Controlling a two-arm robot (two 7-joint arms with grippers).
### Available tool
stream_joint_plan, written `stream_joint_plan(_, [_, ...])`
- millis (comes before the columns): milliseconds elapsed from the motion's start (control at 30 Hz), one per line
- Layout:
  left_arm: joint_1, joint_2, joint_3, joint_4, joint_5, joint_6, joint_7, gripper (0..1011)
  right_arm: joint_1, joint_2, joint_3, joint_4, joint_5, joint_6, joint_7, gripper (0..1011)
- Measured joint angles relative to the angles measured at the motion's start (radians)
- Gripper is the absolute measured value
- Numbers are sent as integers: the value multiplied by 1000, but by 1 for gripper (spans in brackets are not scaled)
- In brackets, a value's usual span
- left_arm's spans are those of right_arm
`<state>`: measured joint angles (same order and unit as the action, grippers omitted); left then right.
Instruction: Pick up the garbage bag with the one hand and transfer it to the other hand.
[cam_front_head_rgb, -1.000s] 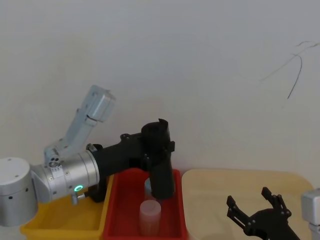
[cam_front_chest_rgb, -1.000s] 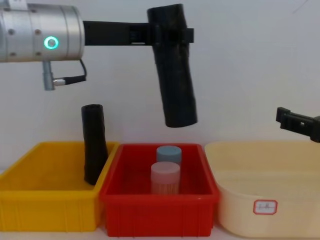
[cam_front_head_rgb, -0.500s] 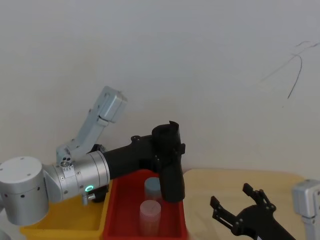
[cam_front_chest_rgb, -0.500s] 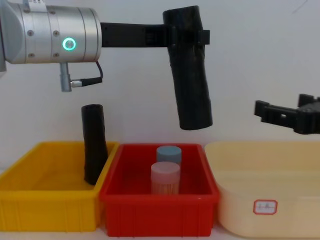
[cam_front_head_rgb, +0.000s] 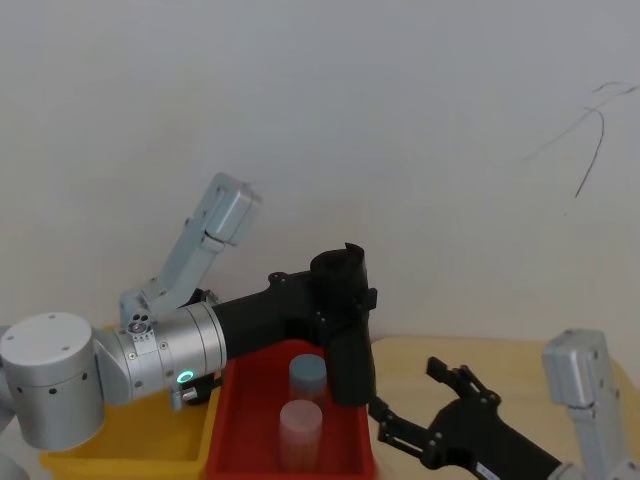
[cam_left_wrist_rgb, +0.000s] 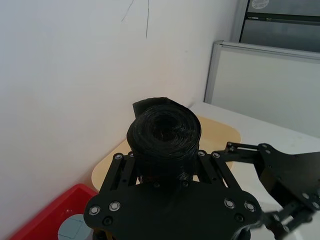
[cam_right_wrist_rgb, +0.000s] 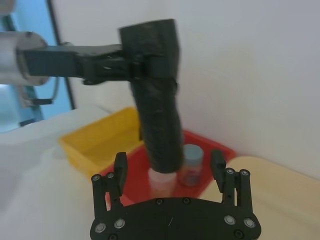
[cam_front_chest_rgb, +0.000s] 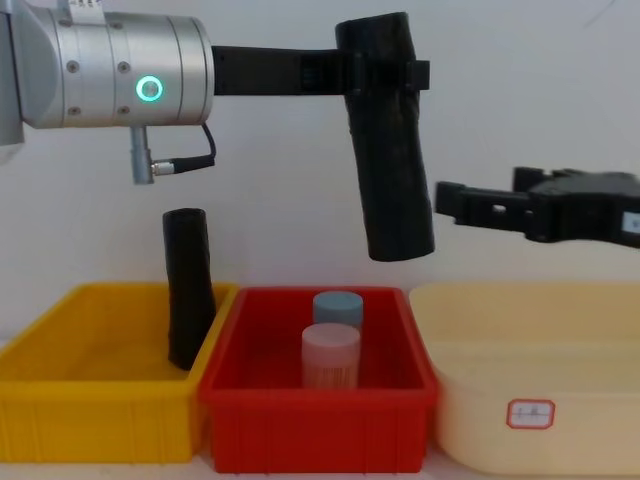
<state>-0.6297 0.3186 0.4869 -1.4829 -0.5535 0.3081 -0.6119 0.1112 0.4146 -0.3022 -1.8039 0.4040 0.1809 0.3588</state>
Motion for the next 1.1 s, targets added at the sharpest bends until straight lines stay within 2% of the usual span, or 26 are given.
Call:
stream_joint_plan(367, [-1, -2, 2, 2, -1, 1, -1, 448, 68, 7, -38, 18, 27, 50, 53, 1002])
stream_joint_plan(1100, [-3, -4, 3, 3, -1, 1, 0, 448, 161, -21, -77, 133, 14, 68, 23, 1002])
